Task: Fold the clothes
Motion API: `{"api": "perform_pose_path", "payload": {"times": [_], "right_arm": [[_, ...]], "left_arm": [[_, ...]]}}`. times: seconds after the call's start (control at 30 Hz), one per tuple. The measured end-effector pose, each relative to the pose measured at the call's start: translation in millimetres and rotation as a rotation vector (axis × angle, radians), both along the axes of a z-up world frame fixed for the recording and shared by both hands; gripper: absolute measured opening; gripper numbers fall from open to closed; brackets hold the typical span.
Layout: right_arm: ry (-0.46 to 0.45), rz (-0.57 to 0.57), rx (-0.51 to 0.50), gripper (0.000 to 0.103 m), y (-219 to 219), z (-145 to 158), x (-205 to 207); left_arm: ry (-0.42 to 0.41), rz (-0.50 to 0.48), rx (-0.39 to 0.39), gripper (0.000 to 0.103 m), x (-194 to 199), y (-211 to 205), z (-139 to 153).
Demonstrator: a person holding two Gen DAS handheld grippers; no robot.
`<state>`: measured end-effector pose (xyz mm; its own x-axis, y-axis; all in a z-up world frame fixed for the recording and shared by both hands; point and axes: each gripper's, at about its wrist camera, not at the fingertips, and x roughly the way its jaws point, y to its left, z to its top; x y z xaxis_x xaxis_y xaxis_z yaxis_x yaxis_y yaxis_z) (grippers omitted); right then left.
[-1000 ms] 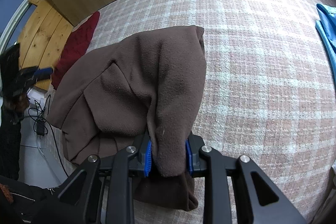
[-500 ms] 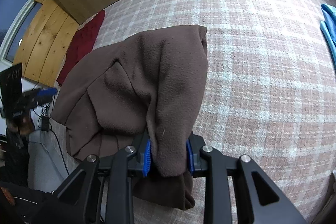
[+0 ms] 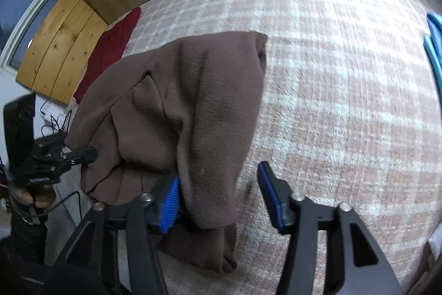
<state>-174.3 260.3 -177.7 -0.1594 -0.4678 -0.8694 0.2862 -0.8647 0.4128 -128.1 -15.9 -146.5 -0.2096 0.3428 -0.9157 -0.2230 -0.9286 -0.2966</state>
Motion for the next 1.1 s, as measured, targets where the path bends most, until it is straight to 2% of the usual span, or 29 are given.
{"api": "perform_pose_path", "payload": {"times": [0.13, 0.23, 0.27, 0.3, 0.33, 0.47, 0.63, 0.73, 0.87, 0.97, 1.1], "right_arm": [[-0.014, 0.005, -0.057, 0.058, 7.2, -5.5, 2.7], [-0.026, 0.038, -0.114, 0.056, 8.1, -8.0, 5.4], [-0.041, 0.053, -0.146, 0.048, 8.4, -9.3, 6.2], [-0.076, 0.063, -0.201, 0.028, 8.6, -11.8, 6.6], [-0.079, 0.061, -0.218, 0.027, 8.8, -9.7, 7.5], [-0.046, 0.047, -0.251, 0.023, 9.5, 7.6, 12.8], [0.044, 0.056, -0.277, 0.022, -3.8, 59.2, 20.9], [0.114, 0.079, -0.279, 0.022, -24.6, 94.1, 18.6], [0.197, 0.106, -0.297, 0.022, -72.2, 132.6, 10.5], [0.258, 0.119, -0.315, 0.022, -122.9, 152.7, 0.4], [0.301, 0.130, -0.309, 0.022, -194.4, 165.0, -14.3]], "left_arm": [[-0.022, 0.034, 0.054, 0.052, 0.0, -5.1, -5.4], [-0.038, 0.045, 0.137, 0.033, 2.6, -8.6, -10.8], [-0.027, 0.049, 0.151, 0.029, 4.2, -9.4, -10.8], [-0.011, 0.046, 0.156, 0.027, 6.4, -9.1, -8.8], [0.004, 0.043, 0.155, 0.024, 8.5, -8.6, -5.1], [0.058, 0.035, 0.156, 0.021, 16.1, -7.2, 10.6], [0.135, 0.005, 0.206, 0.021, 18.4, -22.8, 50.2], [0.182, -0.008, 0.217, 0.021, 15.2, -46.3, 74.2], [0.267, -0.003, 0.189, 0.021, 10.3, -85.1, 105.9], [0.325, 0.018, 0.138, 0.021, -4.7, -124.1, 124.4], [0.391, 0.039, 0.057, 0.020, -28.6, -176.9, 145.5]]}}
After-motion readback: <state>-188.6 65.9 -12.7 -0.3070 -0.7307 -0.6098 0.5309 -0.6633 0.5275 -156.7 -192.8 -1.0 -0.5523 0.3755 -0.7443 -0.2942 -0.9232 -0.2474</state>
